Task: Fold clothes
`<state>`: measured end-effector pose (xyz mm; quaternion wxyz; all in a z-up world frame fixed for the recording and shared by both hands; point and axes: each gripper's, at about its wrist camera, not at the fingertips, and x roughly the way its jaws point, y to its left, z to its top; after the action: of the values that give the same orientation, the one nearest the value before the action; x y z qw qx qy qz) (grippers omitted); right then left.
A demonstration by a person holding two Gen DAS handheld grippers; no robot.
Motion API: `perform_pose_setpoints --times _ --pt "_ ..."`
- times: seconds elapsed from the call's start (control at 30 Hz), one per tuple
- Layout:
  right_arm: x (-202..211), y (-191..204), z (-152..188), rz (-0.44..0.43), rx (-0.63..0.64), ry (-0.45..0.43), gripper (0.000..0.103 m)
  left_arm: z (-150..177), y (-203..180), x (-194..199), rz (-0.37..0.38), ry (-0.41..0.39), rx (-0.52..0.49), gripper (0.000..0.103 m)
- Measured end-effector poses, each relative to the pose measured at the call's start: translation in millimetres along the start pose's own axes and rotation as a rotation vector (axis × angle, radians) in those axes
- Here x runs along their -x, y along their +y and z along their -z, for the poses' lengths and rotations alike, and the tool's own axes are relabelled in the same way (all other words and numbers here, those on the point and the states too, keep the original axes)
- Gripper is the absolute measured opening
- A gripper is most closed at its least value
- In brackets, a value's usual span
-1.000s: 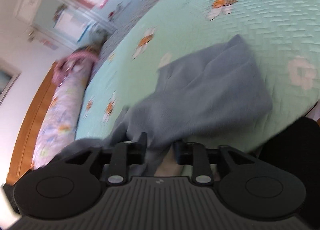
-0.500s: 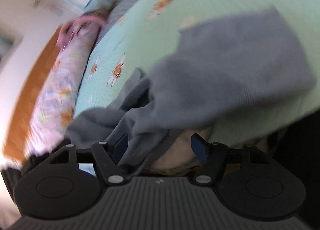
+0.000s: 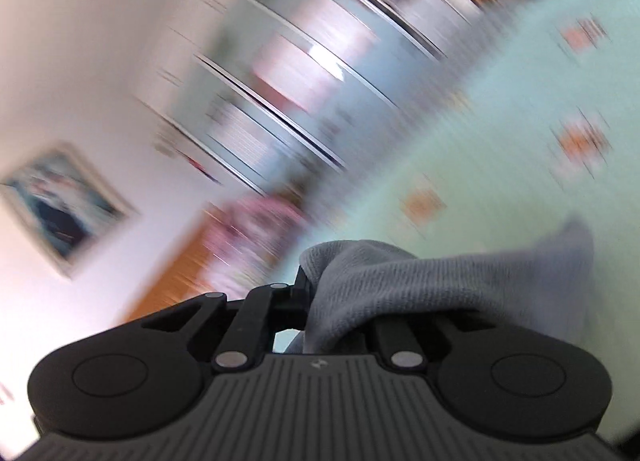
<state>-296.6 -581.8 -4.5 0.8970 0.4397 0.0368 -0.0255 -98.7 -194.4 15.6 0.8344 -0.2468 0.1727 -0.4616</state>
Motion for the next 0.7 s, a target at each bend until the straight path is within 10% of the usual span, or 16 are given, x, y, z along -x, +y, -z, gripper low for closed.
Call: perform_pose_setpoints --times 0.13,0.33,0.53,0.7 --pt "-3.3 -15.7 -4.9 0.053 -0.007 0.003 0.01 37.7 37.6 -22.0 -0.152 0.16 0.102 0.012" --pt "-26.3 -84.9 69.4 0.422 -0.098 0.318 0.01 115.0 75.6 -19.2 -0.292 0.447 0.148 0.012" --pt "-4.2 -85.4 88.5 0.365 -0.115 0.341 0.024 78.6 50.1 -21.5 -0.224 0.35 0.063 0.012" --pt "-26.3 -58.3 56.9 0.278 -0.067 0.246 0.014 38.4 27.9 -40.5 -0.173 0.246 0.019 0.011"
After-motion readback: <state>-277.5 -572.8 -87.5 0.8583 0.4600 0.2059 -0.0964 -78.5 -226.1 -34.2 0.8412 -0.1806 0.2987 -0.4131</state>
